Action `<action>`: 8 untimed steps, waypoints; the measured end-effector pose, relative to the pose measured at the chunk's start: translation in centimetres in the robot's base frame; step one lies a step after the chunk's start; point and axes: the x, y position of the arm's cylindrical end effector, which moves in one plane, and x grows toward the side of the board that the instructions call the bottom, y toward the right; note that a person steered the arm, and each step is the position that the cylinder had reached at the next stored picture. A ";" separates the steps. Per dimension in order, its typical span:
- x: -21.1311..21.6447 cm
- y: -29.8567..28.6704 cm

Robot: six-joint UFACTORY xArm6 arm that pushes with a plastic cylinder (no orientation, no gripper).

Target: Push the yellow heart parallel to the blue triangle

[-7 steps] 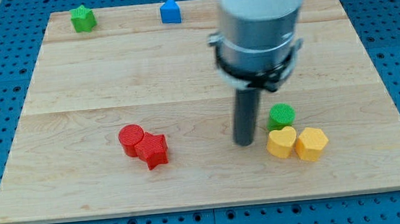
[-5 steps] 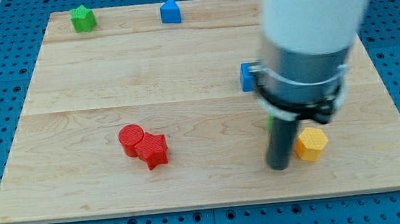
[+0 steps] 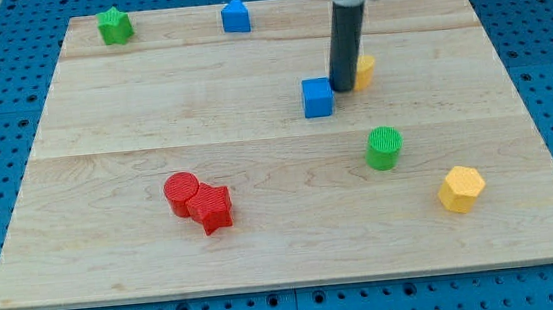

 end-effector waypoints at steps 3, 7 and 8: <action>1.5 5.1; -8.6 3.2; -9.0 3.6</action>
